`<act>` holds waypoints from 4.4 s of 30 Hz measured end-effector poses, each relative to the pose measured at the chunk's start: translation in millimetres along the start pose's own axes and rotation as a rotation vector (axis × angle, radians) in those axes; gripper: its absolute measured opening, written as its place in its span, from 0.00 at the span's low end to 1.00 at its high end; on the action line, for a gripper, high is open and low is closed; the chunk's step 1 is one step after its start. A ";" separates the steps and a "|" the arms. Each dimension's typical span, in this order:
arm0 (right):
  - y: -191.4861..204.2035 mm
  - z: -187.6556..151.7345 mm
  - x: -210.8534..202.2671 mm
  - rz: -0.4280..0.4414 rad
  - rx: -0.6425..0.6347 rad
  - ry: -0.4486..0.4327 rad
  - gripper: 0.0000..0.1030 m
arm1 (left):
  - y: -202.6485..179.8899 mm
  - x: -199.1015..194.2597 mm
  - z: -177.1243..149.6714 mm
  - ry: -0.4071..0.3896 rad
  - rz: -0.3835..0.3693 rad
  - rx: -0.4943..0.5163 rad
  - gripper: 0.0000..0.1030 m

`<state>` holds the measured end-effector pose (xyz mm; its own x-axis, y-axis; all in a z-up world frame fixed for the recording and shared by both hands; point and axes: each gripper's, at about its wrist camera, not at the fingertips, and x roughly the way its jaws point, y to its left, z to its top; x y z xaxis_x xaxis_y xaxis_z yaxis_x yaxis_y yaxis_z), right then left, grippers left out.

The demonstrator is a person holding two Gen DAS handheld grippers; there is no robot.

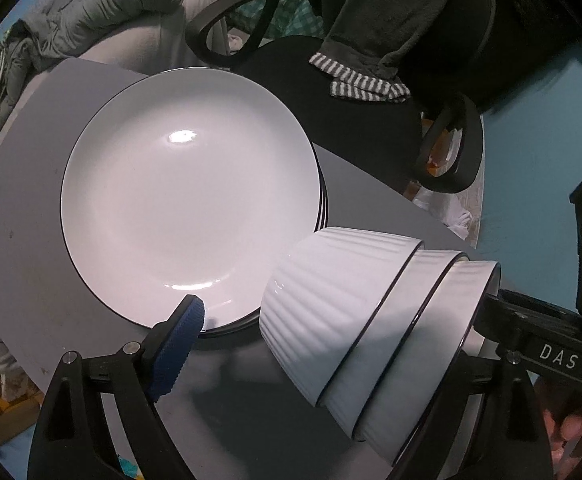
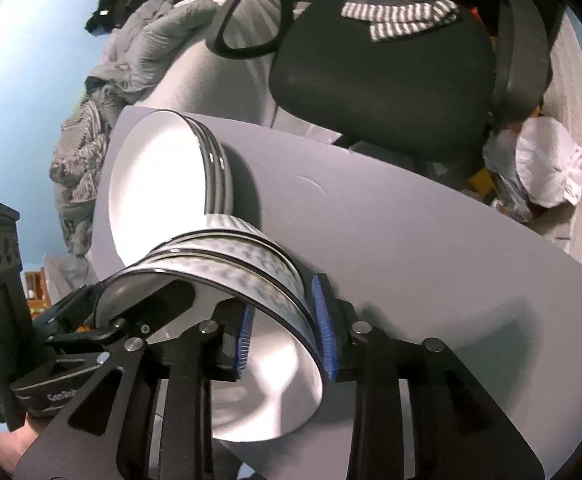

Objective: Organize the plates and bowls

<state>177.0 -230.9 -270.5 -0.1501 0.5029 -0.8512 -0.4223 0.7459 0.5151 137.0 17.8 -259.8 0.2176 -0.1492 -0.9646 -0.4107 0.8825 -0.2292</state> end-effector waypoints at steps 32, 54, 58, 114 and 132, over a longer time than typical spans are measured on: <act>-34.7 -7.4 15.1 0.329 0.067 0.019 0.31 | -8.4 9.3 -2.6 0.147 -0.084 0.109 0.69; -32.7 -20.2 5.5 0.357 0.101 -0.019 0.26 | 6.1 -18.4 1.5 0.087 -0.164 0.134 0.53; -26.0 -20.3 2.1 0.368 0.105 -0.028 0.25 | 10.9 -27.9 4.8 0.069 -0.173 0.141 0.51; -41.6 -39.1 22.5 0.434 0.098 -0.085 0.46 | -7.1 9.6 -11.8 0.212 -0.142 0.181 0.74; -56.5 -81.2 -24.7 0.203 0.161 -0.021 0.41 | -50.8 27.9 -58.8 0.303 -0.257 0.234 0.77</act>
<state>132.1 -320.9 -286.7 -0.1973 0.6570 -0.7276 -0.2373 0.6881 0.6857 111.9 -57.4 -282.7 0.0030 -0.4698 -0.8828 -0.1590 0.8713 -0.4642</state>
